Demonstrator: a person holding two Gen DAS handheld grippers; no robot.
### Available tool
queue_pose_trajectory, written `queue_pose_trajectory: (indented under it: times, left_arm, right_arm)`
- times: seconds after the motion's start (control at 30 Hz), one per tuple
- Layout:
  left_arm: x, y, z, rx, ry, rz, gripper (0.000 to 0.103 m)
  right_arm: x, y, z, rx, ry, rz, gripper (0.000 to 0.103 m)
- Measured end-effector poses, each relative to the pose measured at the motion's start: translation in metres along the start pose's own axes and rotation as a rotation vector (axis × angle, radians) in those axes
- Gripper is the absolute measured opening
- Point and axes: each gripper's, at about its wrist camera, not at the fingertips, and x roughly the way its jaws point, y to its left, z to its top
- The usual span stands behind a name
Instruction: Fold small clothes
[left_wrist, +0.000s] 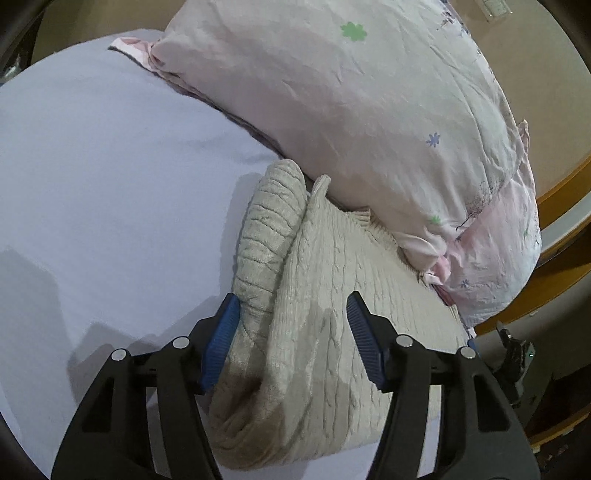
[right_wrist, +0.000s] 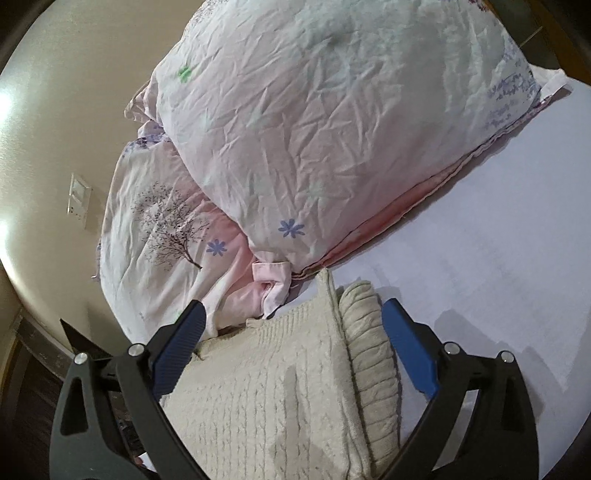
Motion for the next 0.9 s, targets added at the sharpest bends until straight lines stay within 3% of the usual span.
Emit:
queue_pose_trajectory:
  times: [0.07, 0.1, 0.2, 0.33, 0.5, 0.53, 0.57, 0.6, 0.67, 0.73, 0.8, 0.9]
  left_arm:
    - [-0.003, -0.001, -0.001, 0.003, -0.017, 0.065, 0.05]
    - [-0.006, 0.002, 0.001, -0.024, -0.04, 0.123, 0.05]
    - [-0.007, 0.013, 0.002, -0.075, -0.057, 0.083, 0.052]
    - [0.0, 0.003, 0.005, 0.0, -0.021, 0.113, 0.053]
    - [0.007, 0.005, 0.003, -0.066, -0.031, 0.016, 0.053]
    - [0.009, 0.005, 0.002, -0.072, -0.027, 0.01, 0.048]
    - [0.013, 0.006, 0.001, -0.085, 0.002, -0.002, 0.022]
    - [0.017, 0.008, -0.002, -0.129, 0.039, -0.041, 0.019]
    - [0.014, 0.002, -0.003, -0.165, 0.034, -0.085, 0.016]
    - [0.006, -0.026, -0.003, -0.159, 0.018, -0.199, 0.015]
    - [0.001, -0.074, -0.005, -0.102, 0.012, -0.332, 0.015]
    - [0.02, -0.168, -0.02, 0.015, 0.07, -0.55, 0.015]
  right_arm:
    - [-0.001, 0.002, 0.001, -0.004, 0.0, 0.004, 0.096]
    - [-0.006, 0.003, 0.002, -0.015, -0.017, 0.007, 0.096]
    - [-0.015, 0.007, 0.006, -0.05, -0.044, 0.028, 0.096]
    - [-0.013, 0.001, 0.009, -0.024, -0.012, 0.039, 0.096]
    - [-0.012, 0.001, 0.01, -0.033, 0.008, 0.037, 0.096]
    - [-0.012, 0.001, 0.01, -0.031, 0.01, 0.04, 0.096]
    - [-0.012, 0.001, 0.01, -0.028, 0.015, 0.044, 0.096]
    - [-0.012, 0.0, 0.01, -0.024, 0.02, 0.048, 0.096]
    - [-0.012, 0.001, 0.01, -0.026, 0.022, 0.051, 0.096]
    - [-0.016, 0.003, 0.011, -0.032, 0.009, 0.051, 0.096]
    - [-0.021, 0.003, 0.013, -0.037, -0.008, 0.057, 0.096]
    - [-0.029, -0.001, 0.017, -0.03, -0.041, 0.043, 0.096]
